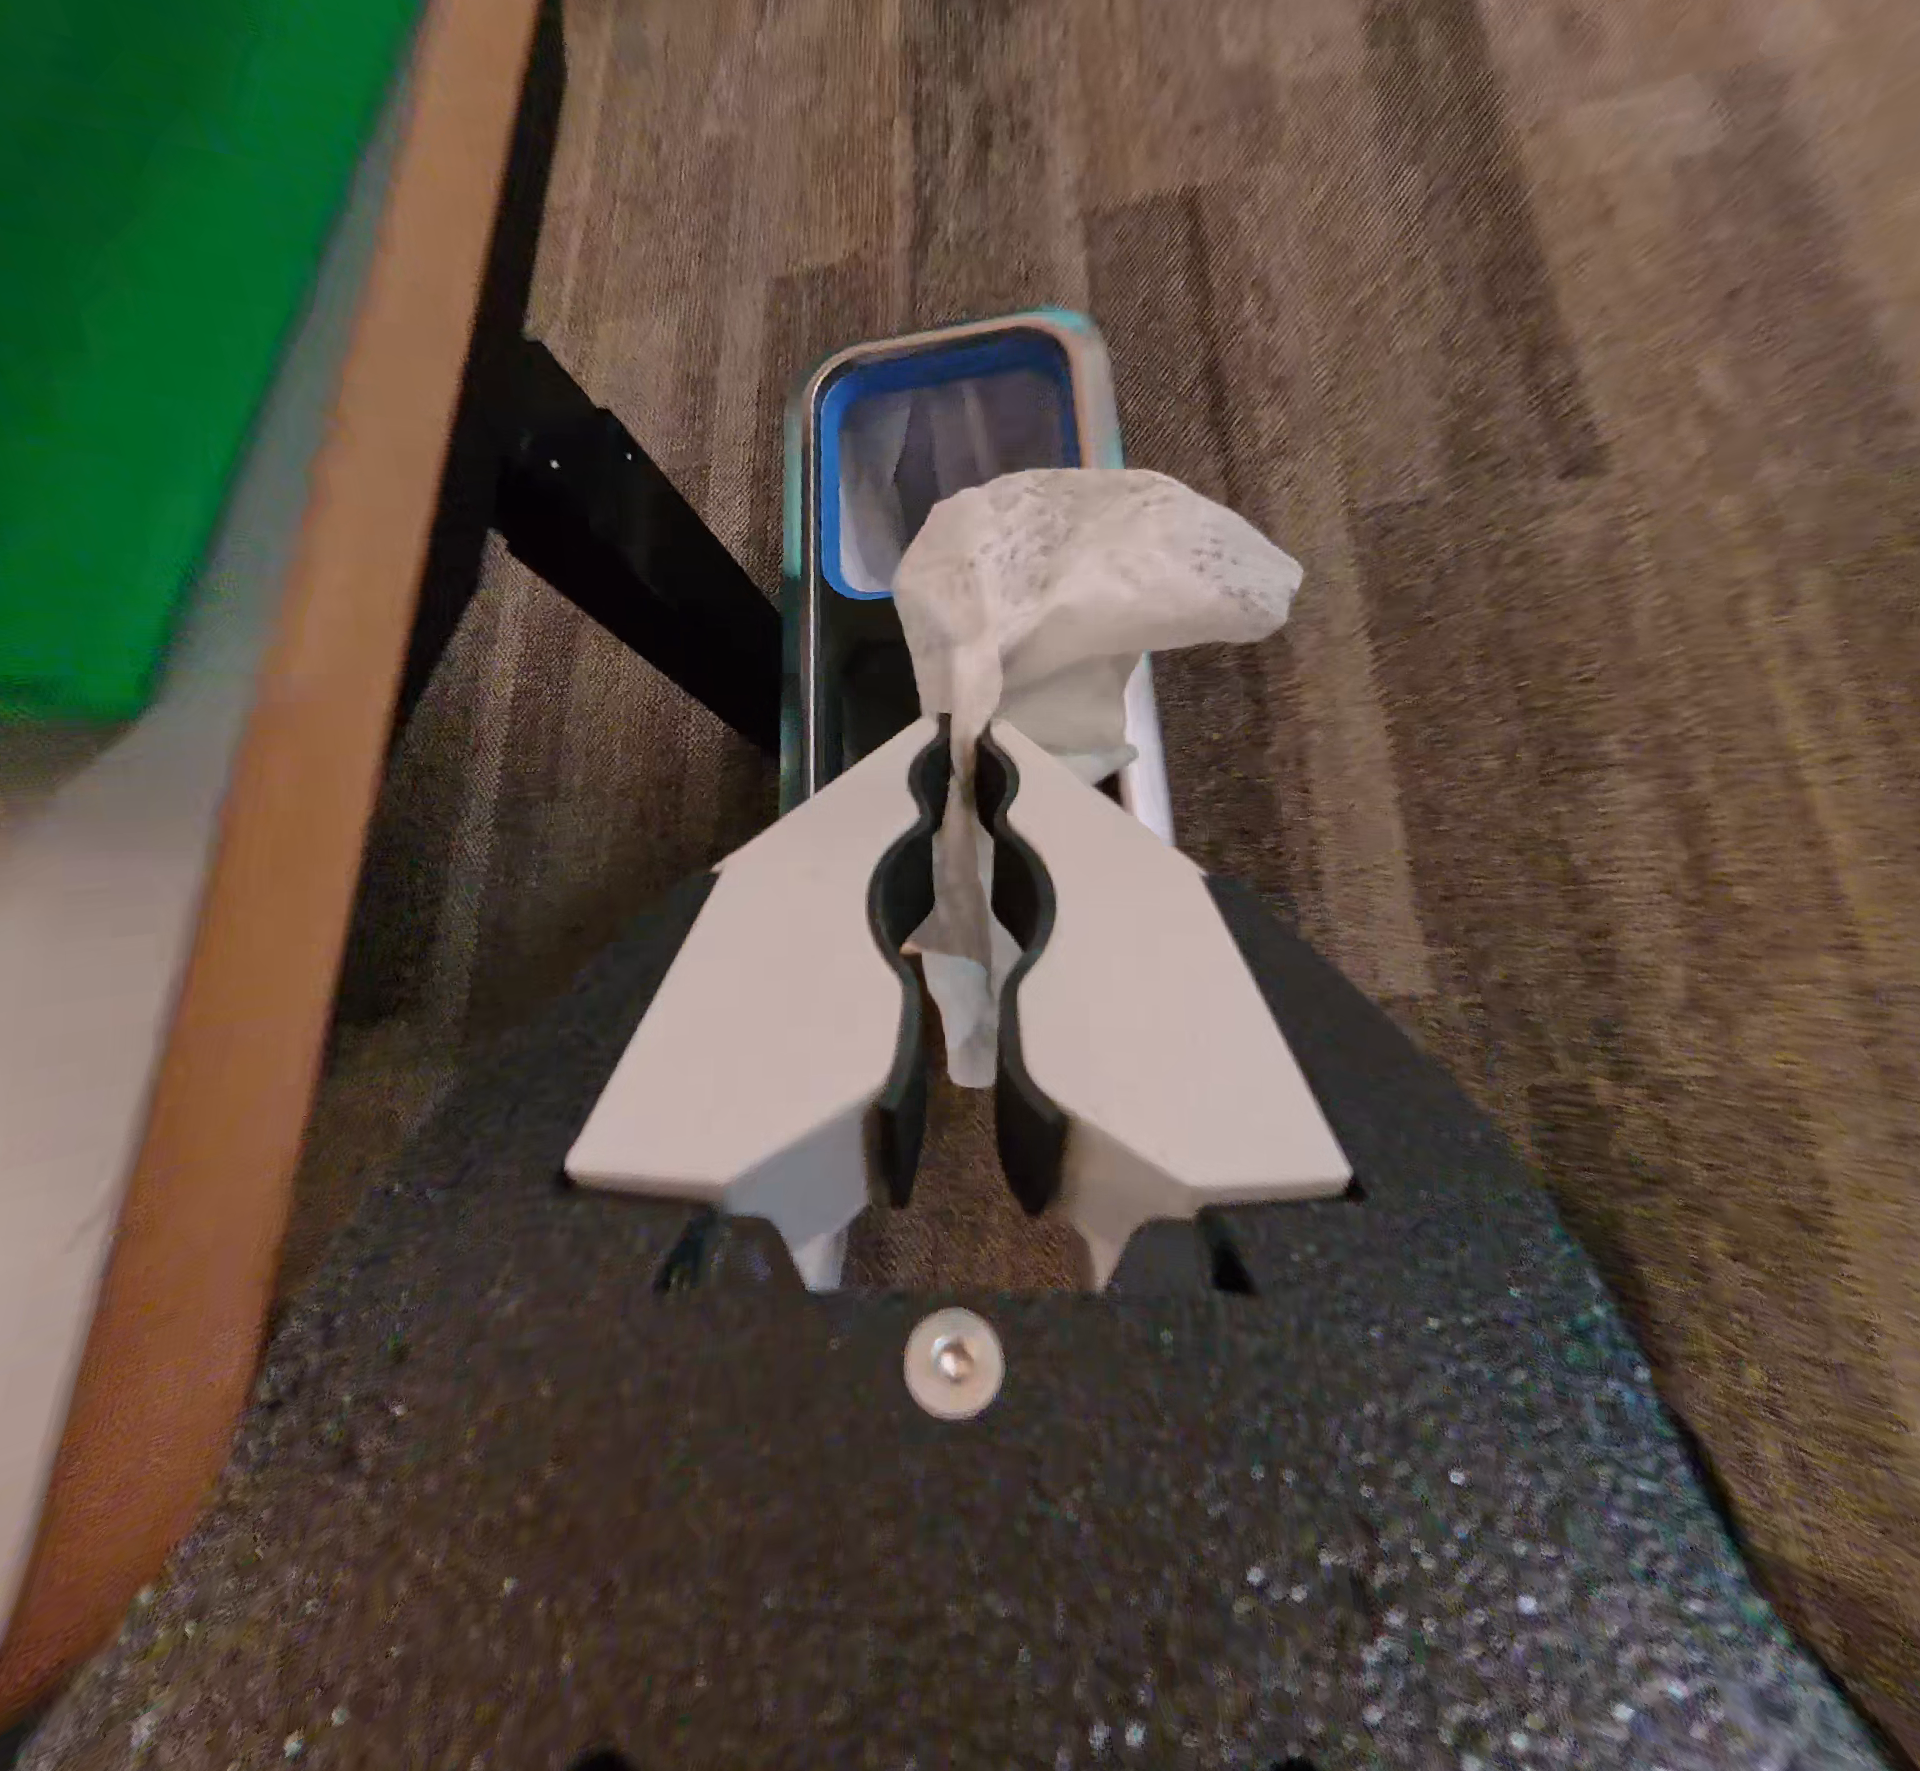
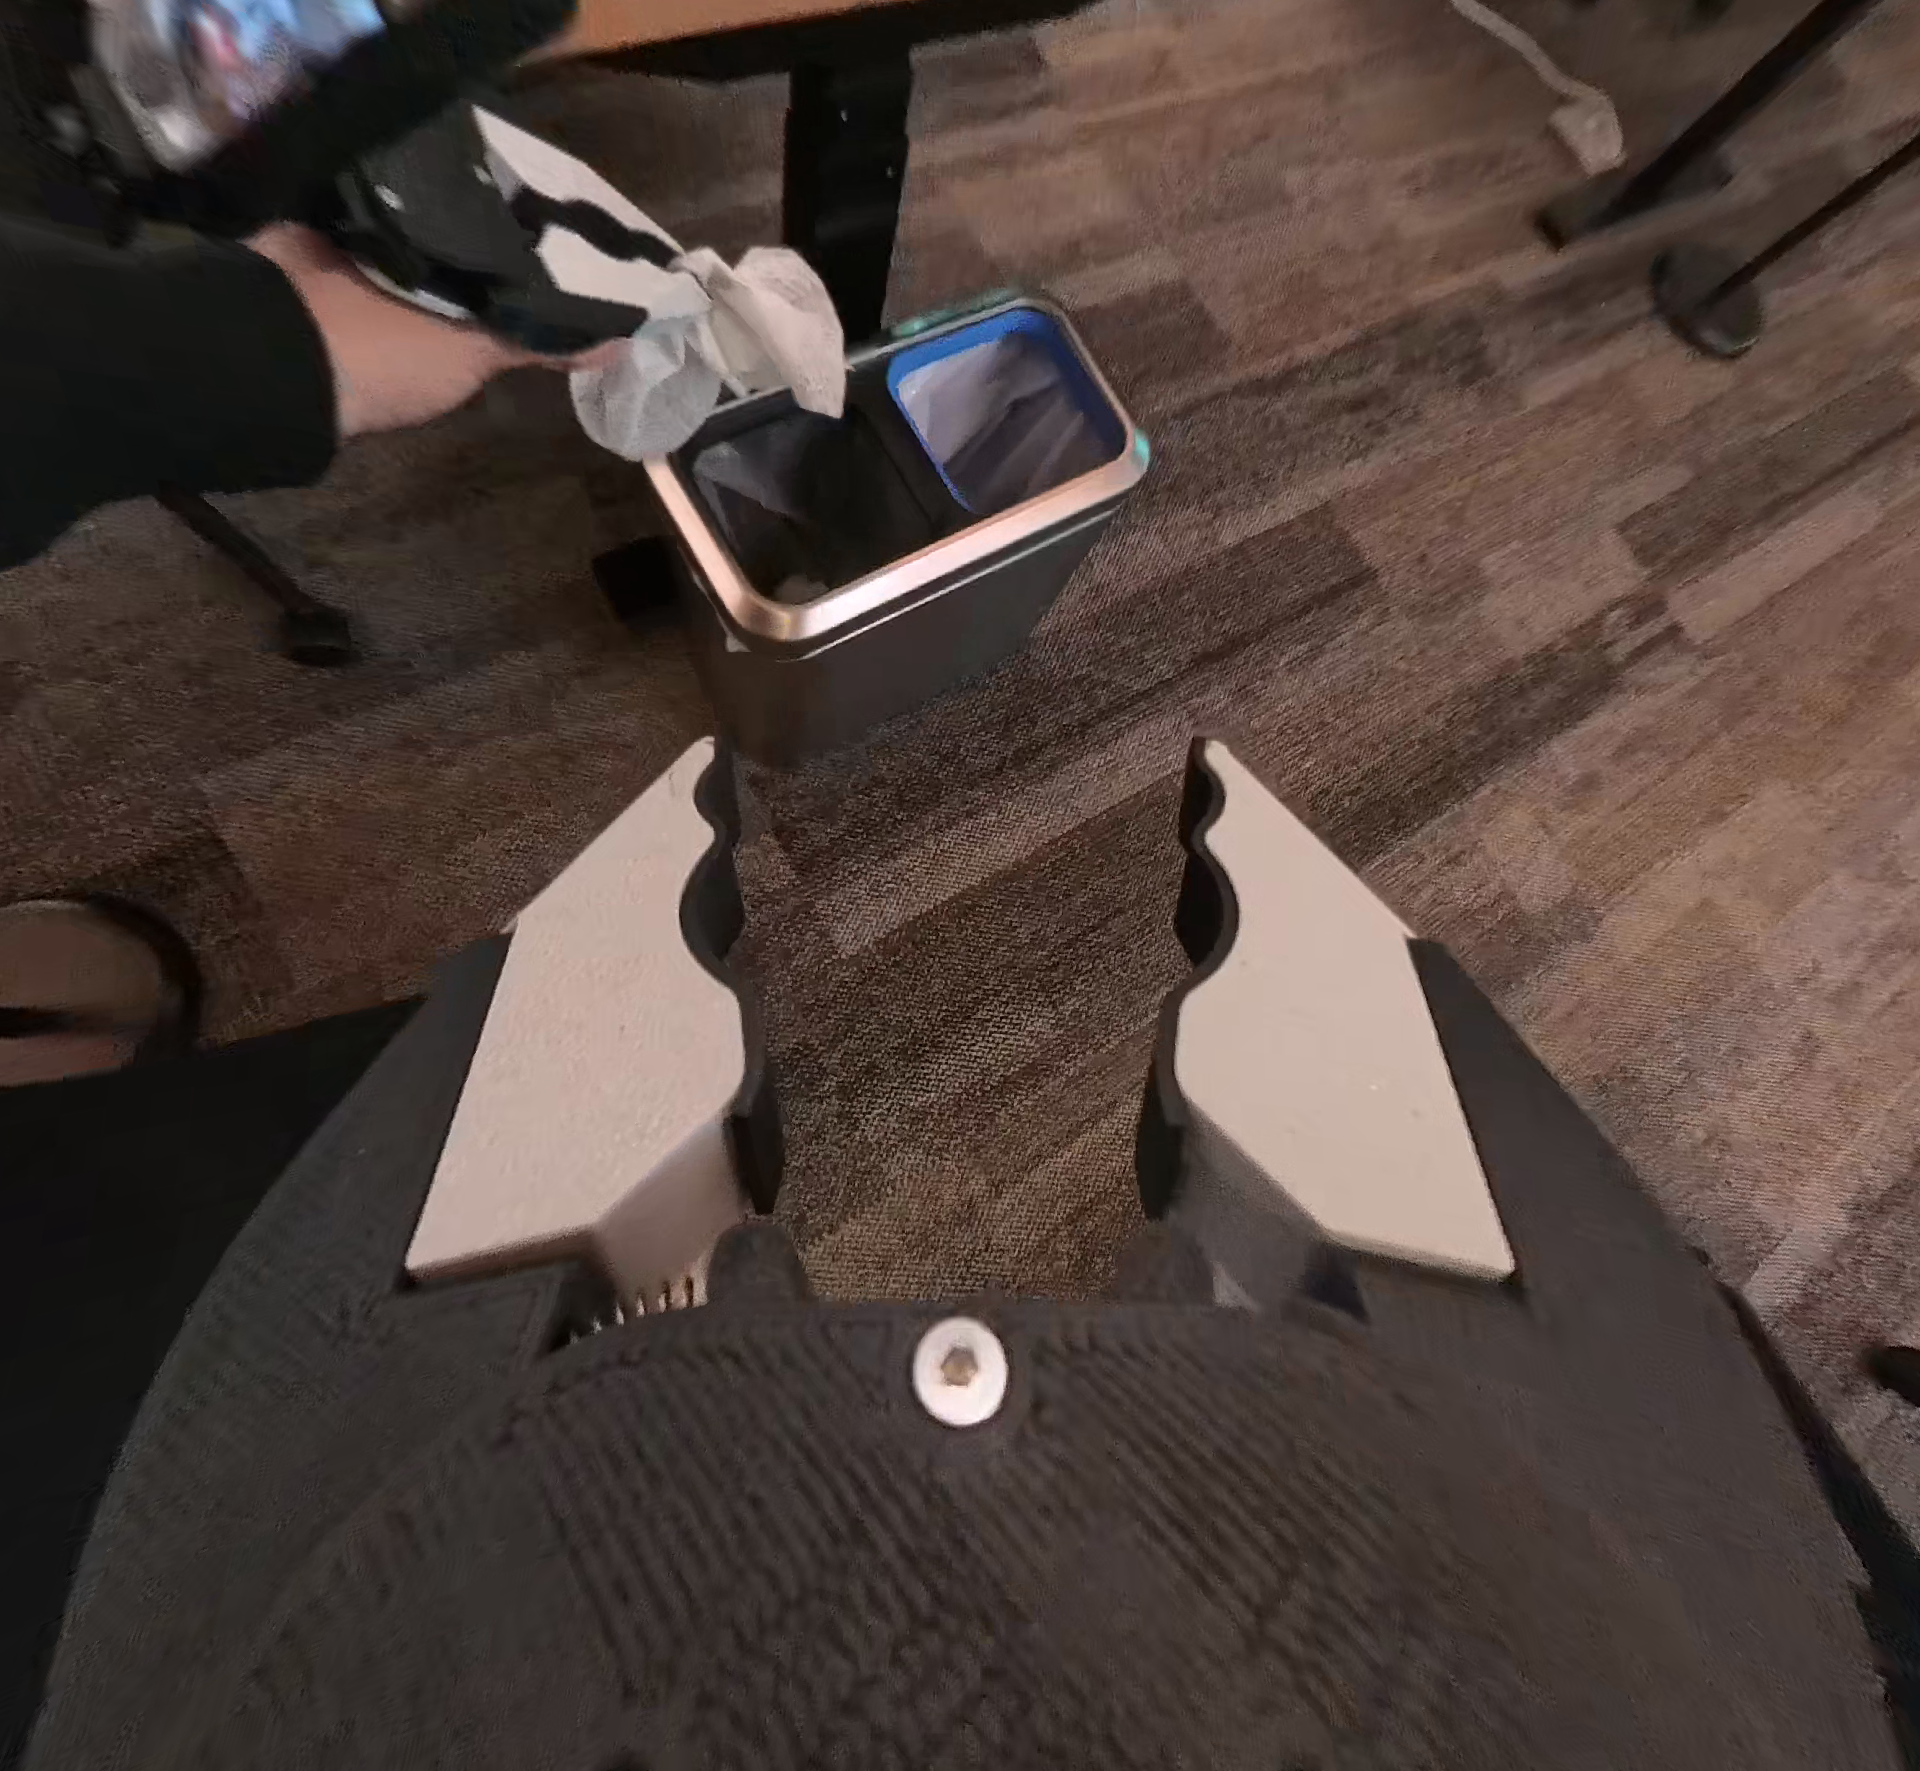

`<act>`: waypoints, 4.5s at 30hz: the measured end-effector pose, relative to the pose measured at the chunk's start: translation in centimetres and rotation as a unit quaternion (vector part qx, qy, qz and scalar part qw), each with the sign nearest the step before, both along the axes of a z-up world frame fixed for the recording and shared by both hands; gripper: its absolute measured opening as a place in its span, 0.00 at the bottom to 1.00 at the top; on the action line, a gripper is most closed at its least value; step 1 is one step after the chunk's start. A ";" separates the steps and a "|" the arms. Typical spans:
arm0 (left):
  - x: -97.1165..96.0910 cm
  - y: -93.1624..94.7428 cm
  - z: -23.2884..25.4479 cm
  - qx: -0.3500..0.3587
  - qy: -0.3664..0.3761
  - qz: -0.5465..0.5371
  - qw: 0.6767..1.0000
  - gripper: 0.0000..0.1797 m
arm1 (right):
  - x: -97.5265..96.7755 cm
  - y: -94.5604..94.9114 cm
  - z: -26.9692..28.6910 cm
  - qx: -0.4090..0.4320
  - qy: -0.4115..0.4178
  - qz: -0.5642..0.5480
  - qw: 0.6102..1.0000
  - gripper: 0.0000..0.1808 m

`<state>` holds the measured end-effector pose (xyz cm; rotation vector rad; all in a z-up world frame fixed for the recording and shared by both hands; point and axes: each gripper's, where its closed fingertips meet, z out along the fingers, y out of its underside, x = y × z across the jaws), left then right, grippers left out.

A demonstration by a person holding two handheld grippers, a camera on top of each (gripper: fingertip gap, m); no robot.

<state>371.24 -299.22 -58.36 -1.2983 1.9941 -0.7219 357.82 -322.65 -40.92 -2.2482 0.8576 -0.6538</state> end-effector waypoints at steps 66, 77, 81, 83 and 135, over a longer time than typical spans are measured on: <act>-185.1 -13.5 34.1 0.085 -0.132 0.913 0.376 0.01 | -161.6 31.5 16.7 0.135 0.075 0.922 0.355 0.09; -217.2 2.2 35.5 0.089 -0.191 0.884 0.418 0.24 | -193.3 44.4 22.8 0.201 -0.007 0.911 0.359 0.54; -227.1 10.8 37.0 0.066 -0.213 0.851 0.476 0.32 | -202.3 50.8 23.5 0.194 0.001 0.885 0.423 0.67; -231.0 15.2 38.5 0.064 -0.218 0.827 0.514 0.37 | -205.9 54.1 23.8 0.191 0.017 0.870 0.455 0.71; -327.5 80.3 41.0 0.065 -0.193 0.844 0.495 0.58 | -300.9 115.8 19.7 0.171 0.032 0.861 0.478 0.67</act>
